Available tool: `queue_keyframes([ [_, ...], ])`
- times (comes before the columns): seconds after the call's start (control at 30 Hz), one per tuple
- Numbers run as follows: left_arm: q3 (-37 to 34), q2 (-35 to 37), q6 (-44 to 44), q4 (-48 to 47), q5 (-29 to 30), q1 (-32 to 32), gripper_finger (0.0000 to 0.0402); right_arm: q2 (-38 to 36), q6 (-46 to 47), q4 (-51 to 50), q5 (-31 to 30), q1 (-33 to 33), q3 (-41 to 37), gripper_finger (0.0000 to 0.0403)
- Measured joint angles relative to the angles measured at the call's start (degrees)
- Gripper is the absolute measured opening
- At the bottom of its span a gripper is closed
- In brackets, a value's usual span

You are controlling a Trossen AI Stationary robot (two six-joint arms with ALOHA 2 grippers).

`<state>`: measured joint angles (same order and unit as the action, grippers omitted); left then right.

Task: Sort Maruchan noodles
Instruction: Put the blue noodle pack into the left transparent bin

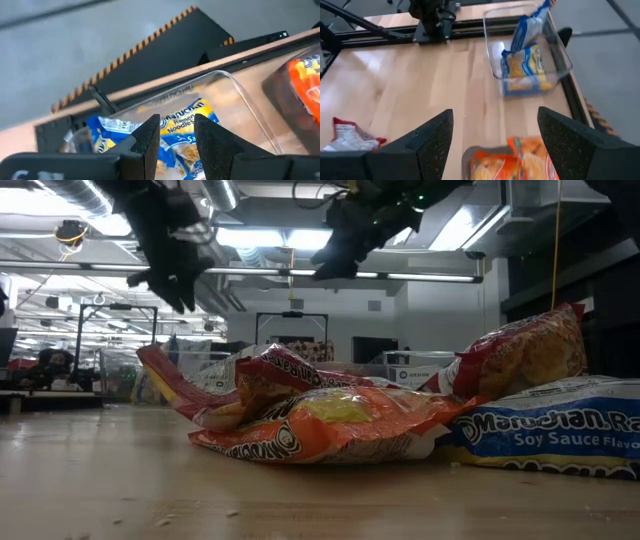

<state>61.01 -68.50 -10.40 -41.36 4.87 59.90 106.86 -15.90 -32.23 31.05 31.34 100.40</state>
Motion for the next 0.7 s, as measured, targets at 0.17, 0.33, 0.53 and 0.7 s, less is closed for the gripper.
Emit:
queue_keyframes([
  [0.17,0.02,5.42,-0.08,0.83,-1.17,-1.88,0.0114,2.58,-0.91,8.87,-5.52,-2.19,0.0,0.0278],
  [0.33,0.09,8.34,12.51,-1.83,-1.29,-4.06,0.0121,5.29,-1.19,16.96,-9.06,-3.82,0.0,0.0278],
  [0.53,0.09,5.69,28.74,-2.55,-5.0,-6.09,0.0147,5.68,-1.09,16.63,-5.99,-3.06,0.0,0.0278],
  [0.7,0.09,0.77,31.59,-4.01,-4.94,-7.23,0.0165,5.68,-0.5,16.49,-4.53,-2.07,0.0,0.0278],
])
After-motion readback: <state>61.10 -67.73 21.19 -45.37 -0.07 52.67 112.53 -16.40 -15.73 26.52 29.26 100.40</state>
